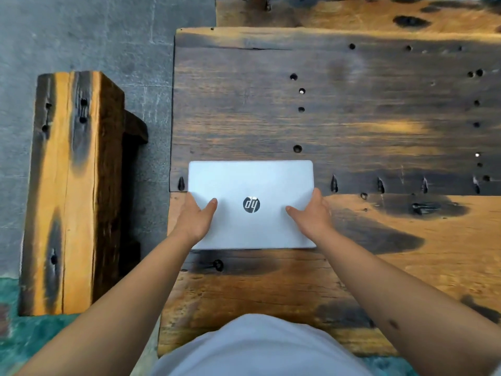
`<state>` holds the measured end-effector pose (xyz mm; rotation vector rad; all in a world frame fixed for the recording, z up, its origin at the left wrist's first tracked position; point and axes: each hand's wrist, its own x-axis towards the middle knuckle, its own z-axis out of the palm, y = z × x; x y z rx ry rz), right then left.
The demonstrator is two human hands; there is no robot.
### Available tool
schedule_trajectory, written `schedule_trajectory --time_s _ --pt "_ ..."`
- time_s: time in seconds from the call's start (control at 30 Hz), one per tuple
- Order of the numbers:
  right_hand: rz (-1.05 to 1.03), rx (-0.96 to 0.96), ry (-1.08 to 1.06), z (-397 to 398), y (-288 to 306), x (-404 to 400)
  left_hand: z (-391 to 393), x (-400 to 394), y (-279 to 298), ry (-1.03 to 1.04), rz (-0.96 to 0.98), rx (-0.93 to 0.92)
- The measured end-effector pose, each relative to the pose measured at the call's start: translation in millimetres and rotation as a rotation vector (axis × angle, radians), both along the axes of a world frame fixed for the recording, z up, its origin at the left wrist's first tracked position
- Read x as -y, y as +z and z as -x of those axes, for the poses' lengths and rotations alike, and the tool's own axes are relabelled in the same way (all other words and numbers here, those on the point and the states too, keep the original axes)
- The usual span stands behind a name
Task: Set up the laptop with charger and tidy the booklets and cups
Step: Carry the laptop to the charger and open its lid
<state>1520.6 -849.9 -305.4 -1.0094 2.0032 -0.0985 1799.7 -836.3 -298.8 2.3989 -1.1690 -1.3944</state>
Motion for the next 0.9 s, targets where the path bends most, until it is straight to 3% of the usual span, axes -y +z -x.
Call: schedule_trajectory --time_s 0.27,0.47,0.6,0.77,0.9 --pt "-0.070 0.053 -0.275 -1.6 -5.3 22.2 3.1 14.4 -9.2 0.302 -0.053 0.077" --pt "-0.109 0.093 -0.310 8.8 -17.2 26.9 -4.1 20.6 -13.6 0.342 -0.082 0.111" --pt "-0.116 0.132 -0.323 13.1 -20.5 27.5 -5.1 15.4 -15.2 0.422 -0.037 0.027" --pt "-0.158 0.345 -0.414 19.4 -12.6 24.4 -9.4 7.7 -13.1 0.509 -0.034 -0.076" --pt "-0.169 0.468 -0.381 27.2 5.4 11.2 -18.7 -1.4 -0.1 0.453 -0.032 -0.139"
